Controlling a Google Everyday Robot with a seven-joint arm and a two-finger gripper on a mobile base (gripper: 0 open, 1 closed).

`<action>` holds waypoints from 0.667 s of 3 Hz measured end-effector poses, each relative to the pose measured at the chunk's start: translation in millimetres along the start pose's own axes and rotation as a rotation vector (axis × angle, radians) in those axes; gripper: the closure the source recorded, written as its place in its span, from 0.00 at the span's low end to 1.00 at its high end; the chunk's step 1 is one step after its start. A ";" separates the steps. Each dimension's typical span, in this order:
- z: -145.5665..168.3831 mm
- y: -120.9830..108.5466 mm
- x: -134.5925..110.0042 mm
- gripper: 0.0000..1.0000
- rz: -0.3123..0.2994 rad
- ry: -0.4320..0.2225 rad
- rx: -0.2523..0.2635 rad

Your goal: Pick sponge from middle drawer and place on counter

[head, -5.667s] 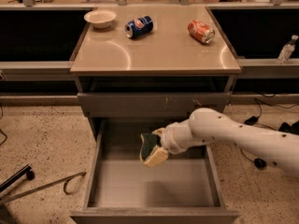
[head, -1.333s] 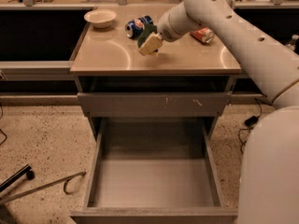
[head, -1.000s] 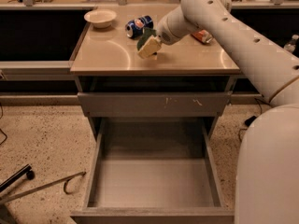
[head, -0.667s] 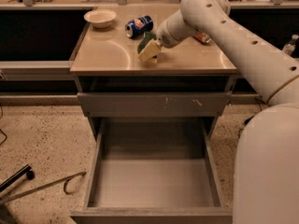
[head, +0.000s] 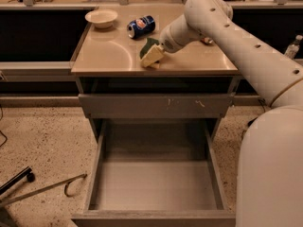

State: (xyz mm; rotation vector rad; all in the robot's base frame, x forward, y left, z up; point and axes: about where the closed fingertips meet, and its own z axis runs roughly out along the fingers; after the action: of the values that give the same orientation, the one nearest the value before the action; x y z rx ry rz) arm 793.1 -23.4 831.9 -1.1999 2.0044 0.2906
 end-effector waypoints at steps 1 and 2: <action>0.0 0.0 0.0 0.59 0.000 0.000 0.000; 0.1 0.0 0.0 0.34 0.000 0.000 0.000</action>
Offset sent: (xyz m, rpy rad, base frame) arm 0.0000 0.0000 0.0000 0.0000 0.0000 0.0000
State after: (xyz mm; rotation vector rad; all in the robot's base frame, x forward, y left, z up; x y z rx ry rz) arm 793.1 -23.4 831.9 -1.2000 2.0045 0.2907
